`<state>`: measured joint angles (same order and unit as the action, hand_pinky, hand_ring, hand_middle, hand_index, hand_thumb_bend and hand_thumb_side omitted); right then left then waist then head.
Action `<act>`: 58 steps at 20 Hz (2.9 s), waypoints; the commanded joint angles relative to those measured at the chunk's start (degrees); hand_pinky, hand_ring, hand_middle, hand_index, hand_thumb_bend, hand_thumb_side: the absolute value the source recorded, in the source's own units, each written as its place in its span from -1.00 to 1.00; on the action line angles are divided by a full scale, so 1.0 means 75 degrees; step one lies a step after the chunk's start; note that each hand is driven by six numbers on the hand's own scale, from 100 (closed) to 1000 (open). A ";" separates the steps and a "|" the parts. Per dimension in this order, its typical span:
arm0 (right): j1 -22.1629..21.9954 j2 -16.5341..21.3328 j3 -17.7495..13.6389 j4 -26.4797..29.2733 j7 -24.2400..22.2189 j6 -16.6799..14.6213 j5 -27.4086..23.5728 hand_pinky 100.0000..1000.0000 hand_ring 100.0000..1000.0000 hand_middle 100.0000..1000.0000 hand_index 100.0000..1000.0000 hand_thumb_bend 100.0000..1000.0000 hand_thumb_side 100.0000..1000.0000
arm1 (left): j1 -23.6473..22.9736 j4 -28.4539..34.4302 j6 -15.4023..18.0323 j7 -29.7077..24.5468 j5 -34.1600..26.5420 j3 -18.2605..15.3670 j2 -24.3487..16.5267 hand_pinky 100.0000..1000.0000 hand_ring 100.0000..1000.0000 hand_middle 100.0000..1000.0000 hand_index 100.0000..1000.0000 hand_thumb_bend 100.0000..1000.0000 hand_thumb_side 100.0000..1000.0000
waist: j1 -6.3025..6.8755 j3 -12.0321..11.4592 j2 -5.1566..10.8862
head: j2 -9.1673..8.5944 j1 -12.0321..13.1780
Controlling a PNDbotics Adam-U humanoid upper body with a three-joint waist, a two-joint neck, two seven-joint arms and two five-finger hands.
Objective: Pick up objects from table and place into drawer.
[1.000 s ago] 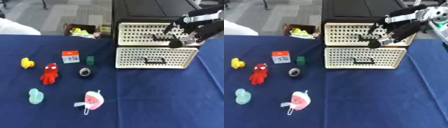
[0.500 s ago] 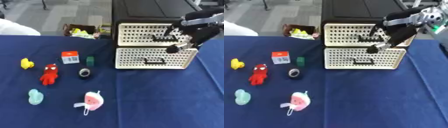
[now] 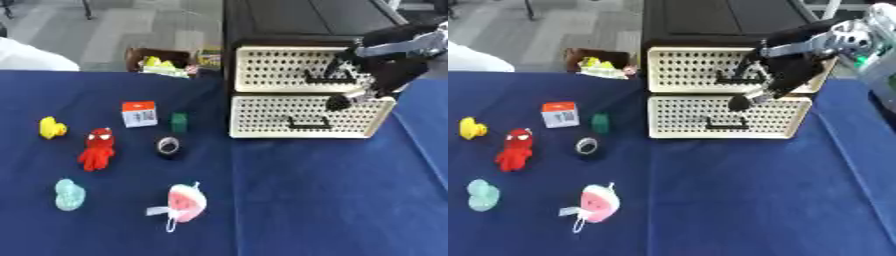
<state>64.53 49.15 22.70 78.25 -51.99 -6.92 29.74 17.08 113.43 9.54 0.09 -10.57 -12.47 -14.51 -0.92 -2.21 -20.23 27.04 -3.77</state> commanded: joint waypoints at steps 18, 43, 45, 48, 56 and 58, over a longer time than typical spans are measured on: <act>-0.0533 0.0640 0.0149 0.0882 0.0003 0.0354 -0.0688 -1.00 -1.00 -1.00 0.75 0.04 0.98 | 0.0089 0.0154 -0.0060 -0.0010 0.0025 0.0022 -0.0038 -0.10 0.01 0.03 0.17 -0.94 1.00 | 0.0005 0.0059 0.0133 | -0.0105 -0.0018; -0.1976 0.1843 -0.0172 0.3754 0.0003 0.1731 -0.1056 -1.00 -1.00 -1.00 0.75 0.01 1.00 | 0.0124 0.0154 -0.0119 -0.0053 0.0013 0.0047 -0.0001 -0.10 0.02 0.03 0.16 -0.93 1.00 | -0.0015 0.0081 0.0097 | -0.0179 -0.0076; -0.2076 0.1914 -0.0196 0.3895 0.0003 0.1824 -0.1110 -1.00 -1.00 -1.00 0.75 0.01 1.00 | 0.0127 0.0154 -0.0122 -0.0054 0.0012 0.0045 0.0001 -0.10 0.02 0.03 0.16 -0.93 1.00 | -0.0012 0.0086 0.0096 | -0.0177 -0.0085; -0.2262 0.2020 -0.0255 0.4070 0.0003 0.1918 -0.1189 -1.00 -1.00 -1.00 0.75 0.02 1.00 | 0.0125 0.0154 -0.0117 -0.0054 0.0011 0.0042 0.0001 -0.10 0.02 0.03 0.16 -0.93 1.00 | -0.0005 0.0083 0.0093 | -0.0183 -0.0092; -0.2767 0.2325 -0.0518 0.4708 0.0003 0.2168 -0.1489 -1.00 -1.00 -1.00 0.75 0.01 1.00 | 0.0111 0.0154 -0.0128 -0.0063 0.0028 0.0039 0.0016 -0.10 0.02 0.04 0.16 -0.93 1.00 | 0.0009 0.0085 0.0080 | -0.0191 -0.0108; -0.2848 0.2373 -0.0580 0.4813 0.0003 0.2220 -0.1555 -1.00 -1.00 -1.00 0.75 0.01 1.00 | 0.0121 0.0154 -0.0125 -0.0062 0.0025 0.0040 0.0016 -0.10 0.02 0.04 0.16 -0.93 1.00 | 0.0011 0.0093 0.0079 | -0.0193 -0.0106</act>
<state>42.71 64.81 19.52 112.74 -51.94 9.42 19.05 17.57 113.43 8.58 -0.39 -10.58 -12.14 -14.00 -0.85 -1.53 -20.55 26.32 -4.40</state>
